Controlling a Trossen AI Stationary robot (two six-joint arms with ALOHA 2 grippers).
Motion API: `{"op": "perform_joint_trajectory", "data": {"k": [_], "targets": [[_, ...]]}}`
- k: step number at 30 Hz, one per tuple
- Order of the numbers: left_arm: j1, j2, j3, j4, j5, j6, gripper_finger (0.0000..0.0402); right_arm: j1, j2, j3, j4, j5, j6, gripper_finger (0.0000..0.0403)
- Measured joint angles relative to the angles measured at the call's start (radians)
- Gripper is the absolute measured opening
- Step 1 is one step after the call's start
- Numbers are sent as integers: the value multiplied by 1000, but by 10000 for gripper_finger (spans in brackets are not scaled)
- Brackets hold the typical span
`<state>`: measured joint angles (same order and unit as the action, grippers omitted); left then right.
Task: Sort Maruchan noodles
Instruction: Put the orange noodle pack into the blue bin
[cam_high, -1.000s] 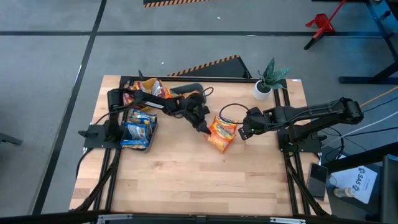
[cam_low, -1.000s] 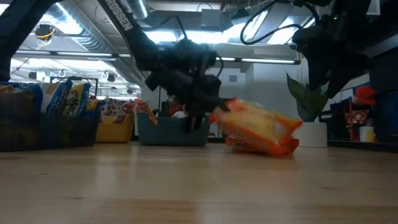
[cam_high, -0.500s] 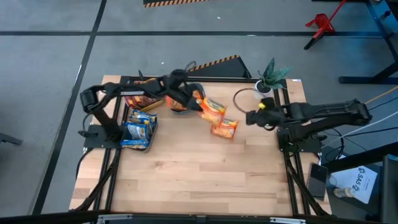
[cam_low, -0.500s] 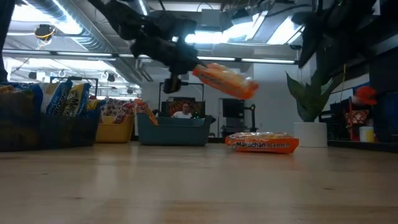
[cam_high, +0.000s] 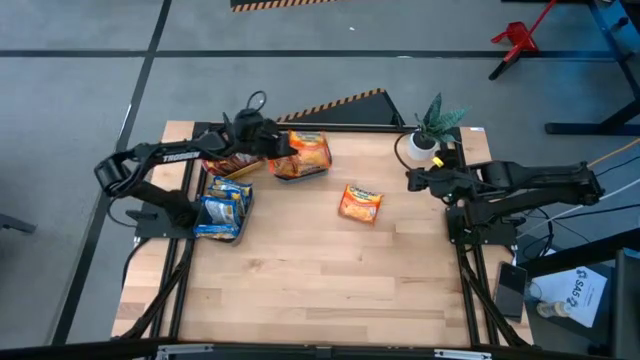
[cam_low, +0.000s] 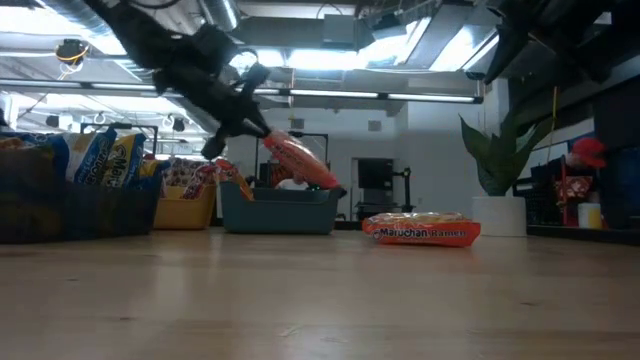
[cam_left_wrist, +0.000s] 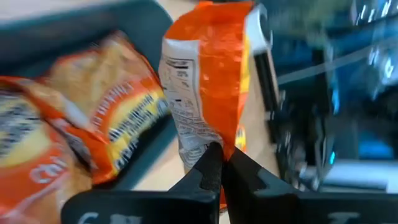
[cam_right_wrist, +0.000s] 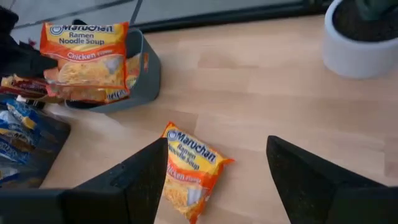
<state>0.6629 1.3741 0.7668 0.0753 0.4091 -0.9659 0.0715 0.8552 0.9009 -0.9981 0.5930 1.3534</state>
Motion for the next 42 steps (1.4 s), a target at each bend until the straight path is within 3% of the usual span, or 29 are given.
{"op": "perform_joint_trajectory", "data": {"k": [6, 16, 23, 30, 34, 42], "targets": [[3, 8, -117, 127, -50, -125, 0, 0, 13, 0, -1, 10, -1, 259], [3, 57, -146, 174, -77, -165, 1, 0, 14, 0, -3, 8, -17, 259], [6, 57, -145, 302, -138, -181, 51, 0, 14, 0, 0, -2, -45, 259], [9, 57, -145, 198, -87, -199, 98, 0, 14, 0, 0, -9, -51, 259], [21, 44, -137, 257, -2, -229, 103, 0, 14, 0, 0, -9, -57, 259], [54, 9, -122, 212, 13, -208, 102, 0, 14, 0, 1, -10, -78, 259]]}}
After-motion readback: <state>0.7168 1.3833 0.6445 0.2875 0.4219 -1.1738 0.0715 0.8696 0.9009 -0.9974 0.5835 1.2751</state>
